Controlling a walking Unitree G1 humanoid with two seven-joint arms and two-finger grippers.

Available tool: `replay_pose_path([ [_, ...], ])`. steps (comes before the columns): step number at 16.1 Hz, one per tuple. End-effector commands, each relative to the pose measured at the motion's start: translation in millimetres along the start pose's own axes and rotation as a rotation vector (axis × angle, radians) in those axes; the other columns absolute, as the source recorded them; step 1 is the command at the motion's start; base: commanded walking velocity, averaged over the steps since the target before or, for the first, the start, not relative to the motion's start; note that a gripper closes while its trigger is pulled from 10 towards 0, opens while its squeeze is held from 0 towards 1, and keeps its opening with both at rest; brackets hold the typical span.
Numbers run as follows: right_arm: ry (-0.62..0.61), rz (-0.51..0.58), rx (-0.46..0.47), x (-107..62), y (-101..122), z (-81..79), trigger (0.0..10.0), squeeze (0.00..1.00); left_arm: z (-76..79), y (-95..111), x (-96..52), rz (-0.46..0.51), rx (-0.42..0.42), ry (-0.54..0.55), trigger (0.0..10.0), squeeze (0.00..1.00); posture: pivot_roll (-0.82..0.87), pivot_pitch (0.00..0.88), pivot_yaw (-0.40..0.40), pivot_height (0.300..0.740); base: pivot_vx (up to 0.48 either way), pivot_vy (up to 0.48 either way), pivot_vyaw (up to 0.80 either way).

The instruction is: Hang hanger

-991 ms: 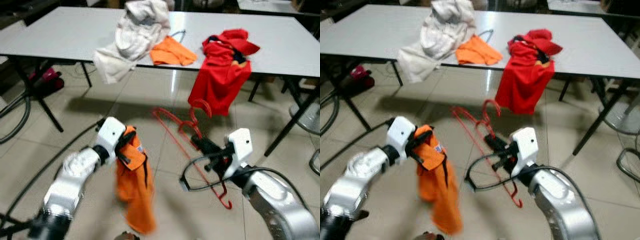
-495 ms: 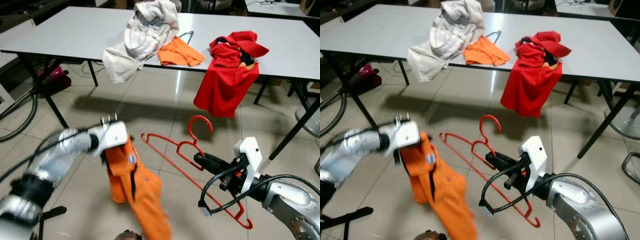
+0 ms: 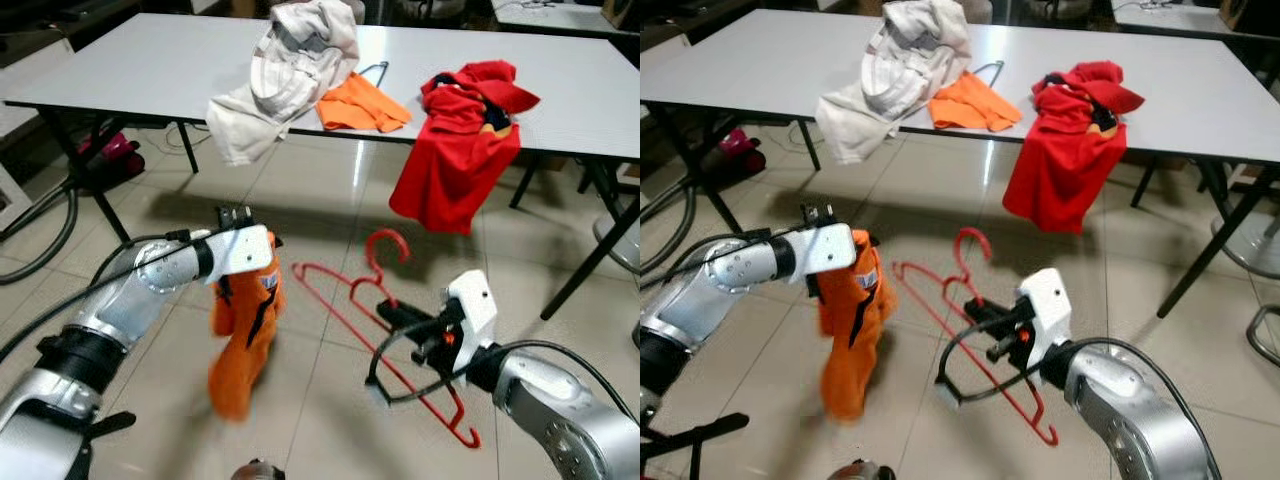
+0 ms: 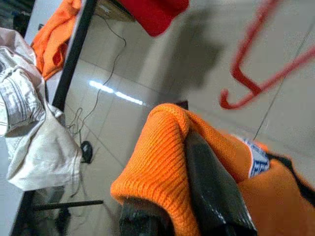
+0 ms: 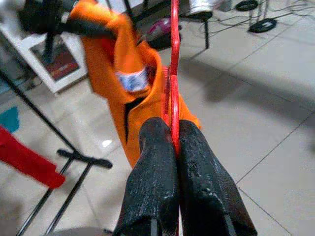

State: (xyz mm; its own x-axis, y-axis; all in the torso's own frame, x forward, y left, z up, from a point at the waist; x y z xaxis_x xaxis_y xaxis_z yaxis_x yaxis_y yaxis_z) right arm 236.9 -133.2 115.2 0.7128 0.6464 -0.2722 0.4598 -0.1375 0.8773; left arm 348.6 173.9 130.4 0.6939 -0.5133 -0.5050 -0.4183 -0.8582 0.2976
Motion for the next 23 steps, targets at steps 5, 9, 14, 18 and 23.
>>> replay_pose_path([
  [5,0.040,0.026,-0.018,-6.5,13,-0.2,10.0,0.00,-5.5,-20,-1.9,-0.134,0.261,-0.117,10.0,0.00,-0.03,0.021,0.048,0.740,0.000,0.000,0.00],
  [9,0.221,0.022,0.049,-5.0,12,-24.6,10.0,0.00,-23.6,-16,5.8,-0.140,0.239,-0.014,10.0,0.00,-0.02,0.013,0.042,0.740,0.000,0.000,0.00],
  [14,0.177,-0.042,0.039,-7.1,3,-16.7,10.0,0.00,-35.6,-10,10.8,-0.134,0.188,0.085,10.0,0.00,-0.03,0.015,0.034,0.740,0.000,0.000,0.00],
  [18,-0.027,0.023,0.099,11.6,10,11.6,10.0,0.00,-33.1,5,12.5,-0.073,0.218,0.075,10.0,0.00,-0.03,0.017,0.034,0.740,0.000,0.000,0.00],
  [23,0.019,0.060,0.160,15.5,16,7.9,10.0,0.00,-29.1,15,18.2,-0.041,0.215,0.079,10.0,0.00,-0.03,0.018,0.028,0.740,0.000,0.000,0.00],
])
Point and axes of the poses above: a point about 5 cm out from each wrist's last joint towards the gripper, its own x axis pointing out of the wrist towards the gripper, its own y axis along the axis of the wrist's last joint, z = x × y, the point moved 2 cm from there along x, pointing out of the wrist towards the gripper, and after that the axes turned 11 degrees about x, right-handed, at the moved point
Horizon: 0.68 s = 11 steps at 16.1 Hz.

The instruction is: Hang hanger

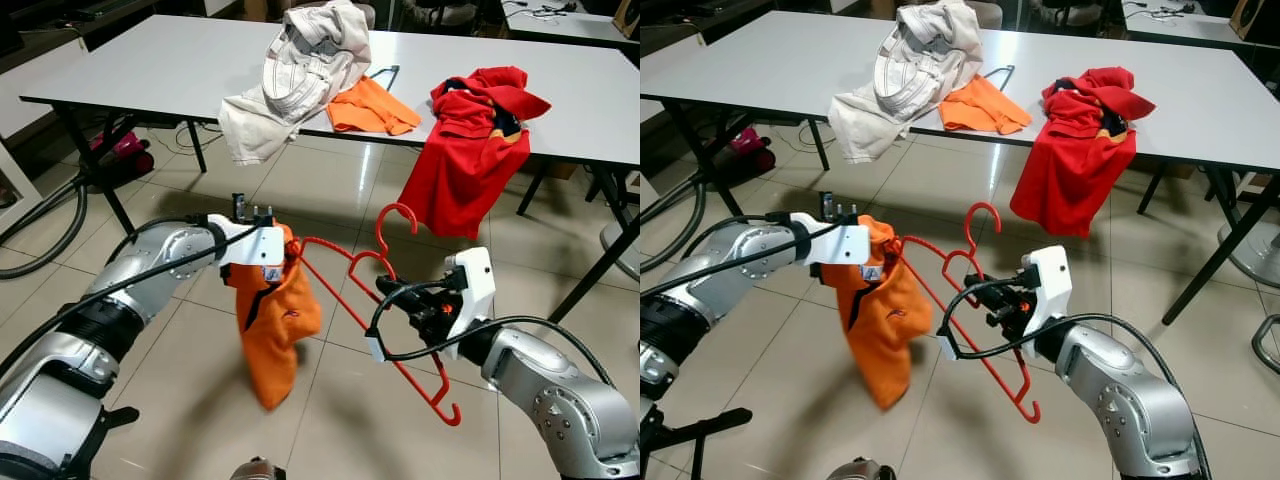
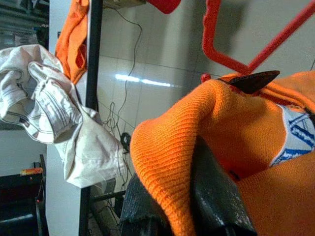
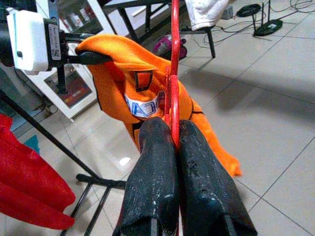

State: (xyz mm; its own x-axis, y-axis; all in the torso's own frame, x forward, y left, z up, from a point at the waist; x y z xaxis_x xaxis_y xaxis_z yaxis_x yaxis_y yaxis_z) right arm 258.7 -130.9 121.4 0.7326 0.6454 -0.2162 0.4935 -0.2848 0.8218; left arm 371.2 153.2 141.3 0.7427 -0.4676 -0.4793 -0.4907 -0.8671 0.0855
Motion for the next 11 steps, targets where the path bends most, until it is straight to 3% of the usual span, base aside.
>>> replay_pose_path([
  [1,0.014,-0.002,0.021,-2.0,0,-0.8,10.0,0.00,-8.2,4,-1.1,0.013,-0.005,0.039,10.0,0.00,-0.03,0.018,0.028,0.740,0.000,0.000,0.00],
  [6,0.023,-0.048,0.026,-21.3,-7,-3.3,10.0,0.00,-7.9,3,1.8,0.001,-0.014,0.041,10.0,0.00,-0.04,0.027,0.035,0.740,0.000,0.000,0.00],
  [11,0.040,-0.002,0.084,-5.0,-1,-2.3,10.0,0.00,-8.0,38,-3.0,0.155,-0.026,0.065,10.0,0.00,-0.04,0.025,0.036,0.740,0.000,0.000,0.00],
])
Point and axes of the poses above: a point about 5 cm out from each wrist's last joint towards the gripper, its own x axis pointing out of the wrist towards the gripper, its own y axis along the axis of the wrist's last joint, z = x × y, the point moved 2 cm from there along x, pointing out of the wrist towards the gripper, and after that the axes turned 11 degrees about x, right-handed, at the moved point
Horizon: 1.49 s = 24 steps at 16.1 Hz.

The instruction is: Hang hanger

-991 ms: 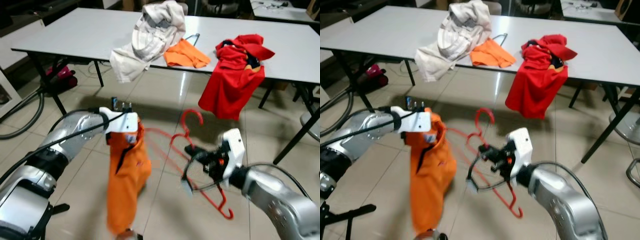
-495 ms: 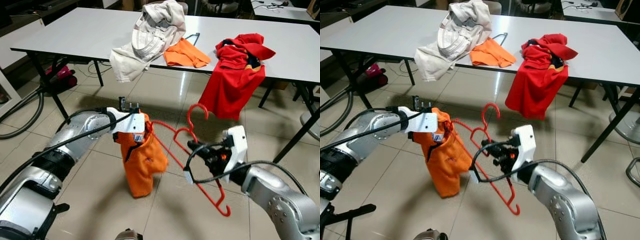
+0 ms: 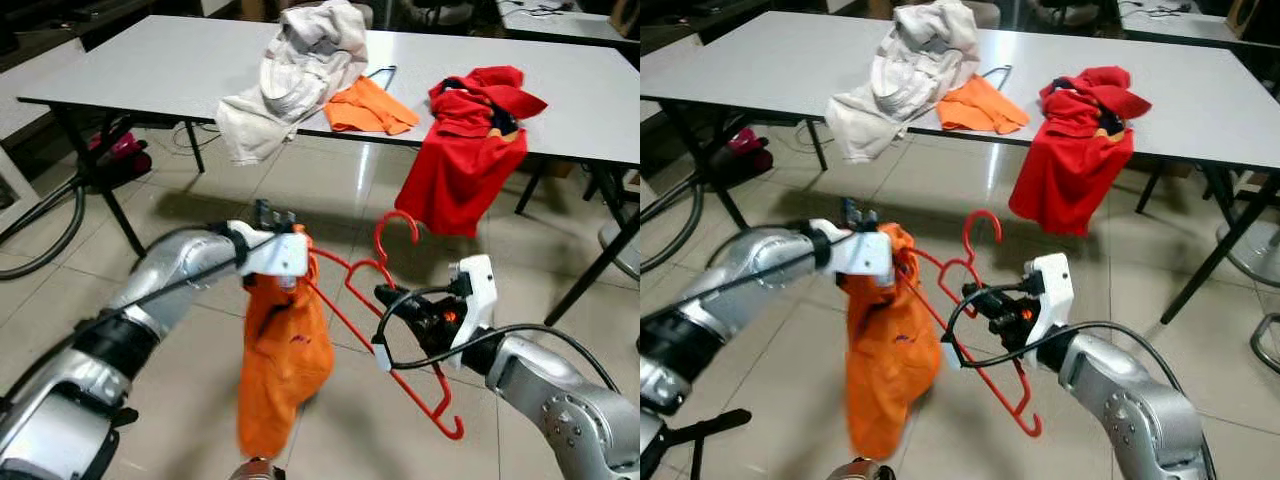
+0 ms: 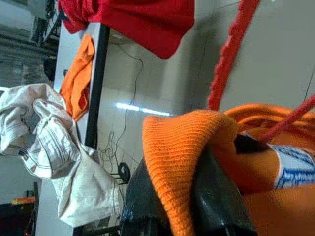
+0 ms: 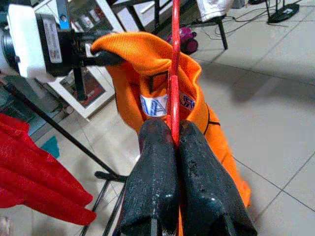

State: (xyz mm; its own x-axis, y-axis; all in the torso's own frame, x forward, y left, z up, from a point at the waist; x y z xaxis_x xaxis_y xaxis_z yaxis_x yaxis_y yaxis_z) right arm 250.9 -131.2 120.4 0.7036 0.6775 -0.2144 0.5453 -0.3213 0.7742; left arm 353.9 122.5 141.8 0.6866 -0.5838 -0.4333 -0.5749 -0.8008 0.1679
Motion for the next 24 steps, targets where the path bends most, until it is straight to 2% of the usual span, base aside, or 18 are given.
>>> replay_pose_path([
  [1,0.011,0.022,0.024,1.9,4,1.1,10.0,0.00,-7.8,10,-2.6,0.045,-0.001,0.028,10.0,0.00,-0.03,0.025,0.031,0.740,0.000,0.000,0.00],
  [3,0.020,0.011,0.069,4.0,2,3.9,10.0,0.00,-6.4,24,-1.9,0.092,0.005,0.033,10.0,0.00,-0.03,0.022,0.019,0.740,0.000,0.000,0.00],
  [7,-0.162,-0.034,0.111,3.8,-6,29.9,10.0,0.00,-16.6,29,-8.4,0.101,0.033,0.065,10.0,0.00,-0.02,0.022,0.014,0.740,0.000,0.000,0.00],
  [9,-0.308,-0.048,0.075,2.8,-9,47.9,10.0,0.00,-20.7,26,-10.6,0.087,0.050,0.074,10.0,0.00,-0.02,0.025,0.013,0.740,0.000,0.000,0.00],
  [11,-0.370,-0.004,0.077,2.3,-4,56.4,10.0,0.00,-22.1,27,-11.4,0.087,0.049,0.076,10.0,0.00,-0.01,0.026,0.013,0.740,0.000,0.000,0.00],
  [13,-0.284,0.089,0.189,10.0,11,48.2,10.0,0.00,-18.5,32,-11.2,0.108,0.055,0.058,10.0,0.00,-0.01,0.026,0.013,0.740,0.000,0.000,0.00],
  [14,-0.236,0.127,0.281,17.9,18,45.0,10.0,0.00,-15.5,40,-9.6,0.141,0.053,0.046,10.0,0.00,-0.02,0.029,0.014,0.740,0.000,0.000,0.00],
  [15,-0.232,0.139,0.304,20.0,19,45.5,10.0,0.00,-14.9,43,-9.3,0.151,0.052,0.043,10.0,0.00,-0.02,0.029,0.014,0.740,0.000,0.000,0.00],
  [19,-0.337,0.291,0.557,44.1,38,66.8,10.0,0.00,0.3,65,-7.2,0.225,0.042,0.002,10.0,0.00,-0.02,0.035,0.008,0.740,0.000,0.000,0.00],
  [21,-0.383,0.403,0.637,45.3,54,73.1,10.0,0.00,3.1,67,-6.5,0.223,0.023,0.008,10.0,0.00,-0.02,0.035,0.001,0.740,0.000,0.000,0.00],
  [22,-0.388,0.448,0.698,45.8,60,75.1,10.0,0.00,4.2,69,-6.3,0.222,0.016,0.010,10.0,0.00,-0.02,0.036,-0.003,0.740,0.000,0.000,0.00],
  [23,-0.351,0.545,0.871,49.7,75,73.1,10.0,0.00,9.8,70,-3.1,0.211,0.005,0.011,10.0,0.00,-0.02,0.036,-0.006,0.740,0.000,0.000,0.00],
  [24,-0.339,0.553,0.887,51.2,78,69.7,10.0,0.00,11.6,70,-1.3,0.204,0.002,0.016,10.0,0.00,-0.02,0.036,-0.006,0.740,0.000,0.000,0.00],
])
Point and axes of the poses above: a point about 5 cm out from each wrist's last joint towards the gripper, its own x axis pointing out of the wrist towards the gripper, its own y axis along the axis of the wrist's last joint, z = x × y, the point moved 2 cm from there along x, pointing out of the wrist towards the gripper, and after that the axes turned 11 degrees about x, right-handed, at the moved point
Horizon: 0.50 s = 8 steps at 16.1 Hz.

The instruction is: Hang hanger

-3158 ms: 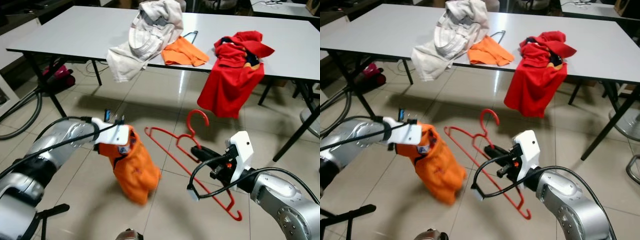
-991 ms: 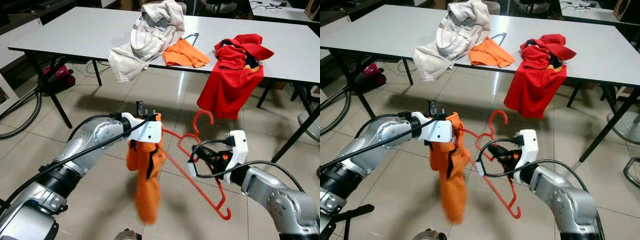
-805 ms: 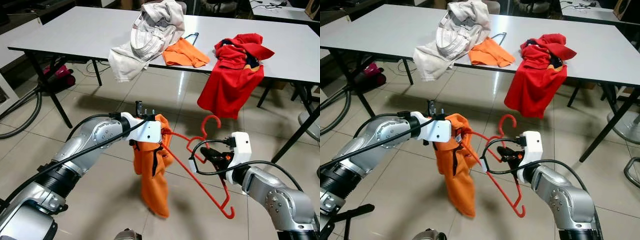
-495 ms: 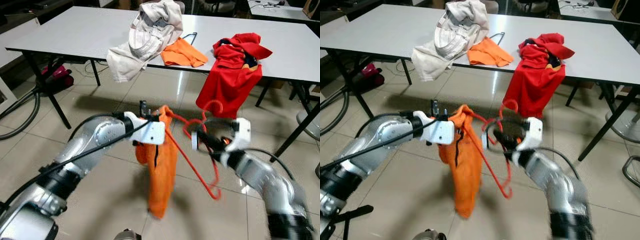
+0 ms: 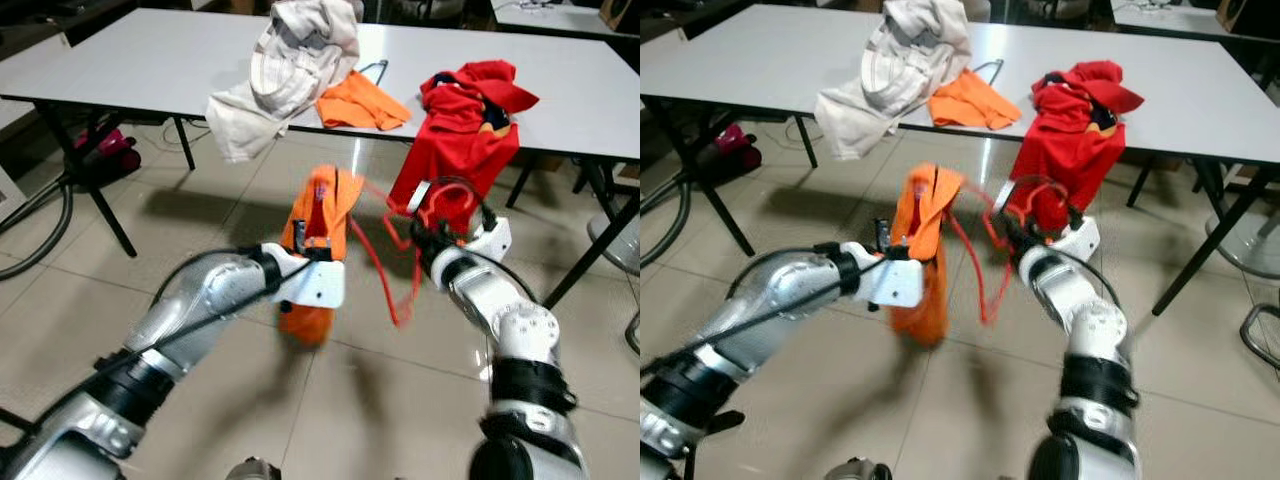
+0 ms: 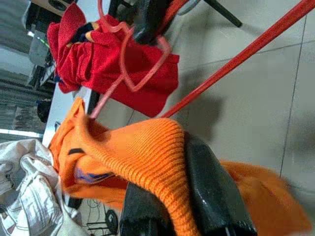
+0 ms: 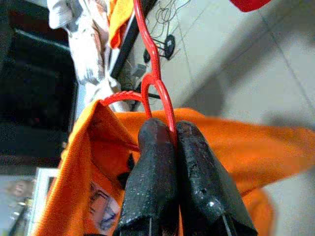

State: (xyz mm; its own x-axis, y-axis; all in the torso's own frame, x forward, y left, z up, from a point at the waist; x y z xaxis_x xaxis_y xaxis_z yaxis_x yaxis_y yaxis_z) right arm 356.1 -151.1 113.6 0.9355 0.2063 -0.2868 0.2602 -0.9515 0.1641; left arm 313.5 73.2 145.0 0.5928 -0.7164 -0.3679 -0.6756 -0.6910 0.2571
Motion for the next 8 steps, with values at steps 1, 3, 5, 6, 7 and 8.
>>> replay_pose_path([
  [1,0.043,0.037,-0.286,-3.7,8,-26.1,10.0,0.00,-1.8,8,4.2,0.015,0.020,0.039,10.0,0.00,-0.02,0.032,-0.012,0.740,0.000,0.000,0.00],
  [3,0.012,-0.126,-0.797,-8.6,-21,-23.2,10.0,0.00,-17.3,9,6.3,-0.007,0.017,0.129,10.0,0.00,-0.02,0.028,-0.015,0.740,0.000,0.000,0.00],
  [5,-0.057,-0.108,-0.661,-8.0,-22,-12.8,10.0,0.00,-32.7,6,5.0,-0.026,0.053,0.193,10.0,0.00,-0.02,0.022,-0.016,0.740,0.000,0.000,0.00],
  [6,-0.078,-0.112,-0.758,-7.8,-22,-7.2,10.0,0.00,-37.8,4,4.0,-0.028,0.072,0.200,10.0,0.00,-0.02,0.016,-0.011,0.740,0.000,0.000,0.00],
  [7,-0.018,-0.176,-0.893,-11.8,-35,-9.1,10.0,0.00,-39.0,-3,3.0,-0.047,0.086,0.187,10.0,0.00,-0.02,0.016,-0.011,0.740,0.000,0.000,0.00],
  [8,0.050,-0.239,-0.941,-18.1,-46,-13.8,10.0,0.00,-37.7,-9,3.0,-0.071,0.090,0.169,10.0,0.00,-0.01,0.018,-0.010,0.740,0.000,0.000,0.00],
])
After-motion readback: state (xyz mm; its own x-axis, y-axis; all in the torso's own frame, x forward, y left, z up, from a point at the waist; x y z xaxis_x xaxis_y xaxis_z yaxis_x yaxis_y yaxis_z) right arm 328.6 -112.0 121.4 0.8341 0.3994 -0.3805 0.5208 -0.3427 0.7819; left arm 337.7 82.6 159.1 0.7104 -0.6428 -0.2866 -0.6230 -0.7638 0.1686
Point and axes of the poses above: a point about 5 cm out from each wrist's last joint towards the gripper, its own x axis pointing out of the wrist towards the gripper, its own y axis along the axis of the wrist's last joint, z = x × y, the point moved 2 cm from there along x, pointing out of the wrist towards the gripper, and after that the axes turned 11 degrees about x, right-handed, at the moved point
